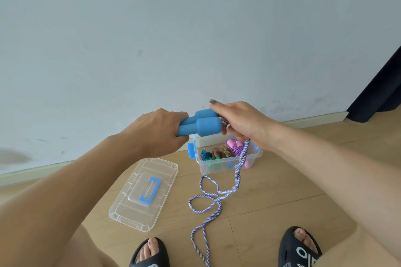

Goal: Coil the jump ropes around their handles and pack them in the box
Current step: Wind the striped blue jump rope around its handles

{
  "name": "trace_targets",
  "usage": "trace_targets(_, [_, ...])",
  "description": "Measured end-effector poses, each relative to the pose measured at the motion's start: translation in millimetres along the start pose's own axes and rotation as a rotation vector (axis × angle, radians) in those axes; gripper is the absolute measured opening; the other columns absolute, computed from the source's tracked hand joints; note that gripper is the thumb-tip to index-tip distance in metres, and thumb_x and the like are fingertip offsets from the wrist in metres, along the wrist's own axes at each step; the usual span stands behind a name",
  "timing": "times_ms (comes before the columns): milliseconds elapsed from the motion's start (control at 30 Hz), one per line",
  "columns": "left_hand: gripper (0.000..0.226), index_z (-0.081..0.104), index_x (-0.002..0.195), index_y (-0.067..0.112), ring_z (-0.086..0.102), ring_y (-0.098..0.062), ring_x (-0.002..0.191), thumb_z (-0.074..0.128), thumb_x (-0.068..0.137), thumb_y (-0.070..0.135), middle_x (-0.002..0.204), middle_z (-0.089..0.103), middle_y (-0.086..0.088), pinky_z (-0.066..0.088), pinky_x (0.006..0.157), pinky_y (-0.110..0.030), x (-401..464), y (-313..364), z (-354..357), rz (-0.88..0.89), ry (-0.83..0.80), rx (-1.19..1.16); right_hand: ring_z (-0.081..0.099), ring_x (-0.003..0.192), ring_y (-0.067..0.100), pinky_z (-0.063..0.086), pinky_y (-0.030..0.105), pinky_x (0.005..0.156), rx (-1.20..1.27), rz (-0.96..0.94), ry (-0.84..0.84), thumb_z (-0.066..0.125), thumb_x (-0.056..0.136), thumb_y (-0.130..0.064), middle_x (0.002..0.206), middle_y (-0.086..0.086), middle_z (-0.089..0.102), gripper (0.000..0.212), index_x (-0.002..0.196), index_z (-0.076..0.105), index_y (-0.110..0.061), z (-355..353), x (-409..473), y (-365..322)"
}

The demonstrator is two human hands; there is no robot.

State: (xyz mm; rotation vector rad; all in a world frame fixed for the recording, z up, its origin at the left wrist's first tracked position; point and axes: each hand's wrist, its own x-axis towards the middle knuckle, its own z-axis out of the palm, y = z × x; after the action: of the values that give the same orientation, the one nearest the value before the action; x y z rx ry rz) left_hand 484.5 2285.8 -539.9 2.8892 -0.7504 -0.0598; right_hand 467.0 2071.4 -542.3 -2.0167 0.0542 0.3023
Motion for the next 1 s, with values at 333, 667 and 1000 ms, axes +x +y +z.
trace_targets(333, [0.03, 0.045, 0.072, 0.013, 0.038, -0.016, 0.054, 0.058, 0.092, 0.031, 0.062, 0.045, 0.001, 0.034, 0.054, -0.028, 2, -11, -1, -0.187, -0.051, -0.353, 0.047, 0.061, 0.033, 0.034, 0.038, 0.055, -0.573, -0.303, 0.375, 0.026, 0.104, -0.031, 0.065, 0.006, 0.053, 0.029, 0.087, 0.044, -0.015, 17, -1, 15])
trace_targets(667, [0.03, 0.05, 0.073, 0.014, 0.051, -0.02, 0.061, 0.048, 0.093, 0.037, 0.074, 0.055, -0.002, 0.041, 0.056, -0.029, 7, -27, 18, -0.29, -0.085, -0.014, 0.032, 0.039, 0.019, 0.003, 0.026, 0.044, -1.312, -0.488, 0.142, 0.063, 0.077, -0.017, 0.055, -0.003, 0.046, 0.019, 0.083, 0.045, -0.018, 62, -28, 10])
trace_targets(1000, [0.014, 0.041, 0.087, 0.017, 0.039, -0.017, 0.052, 0.041, 0.096, 0.027, 0.066, 0.037, 0.003, 0.033, 0.054, -0.03, -2, 5, 37, 0.028, -0.13, 0.479, 0.032, 0.05, 0.013, 0.022, 0.034, 0.051, -1.017, -0.484, 0.03, 0.039, 0.1, -0.028, 0.056, -0.002, 0.039, 0.035, 0.068, 0.042, -0.016, 36, -19, -16])
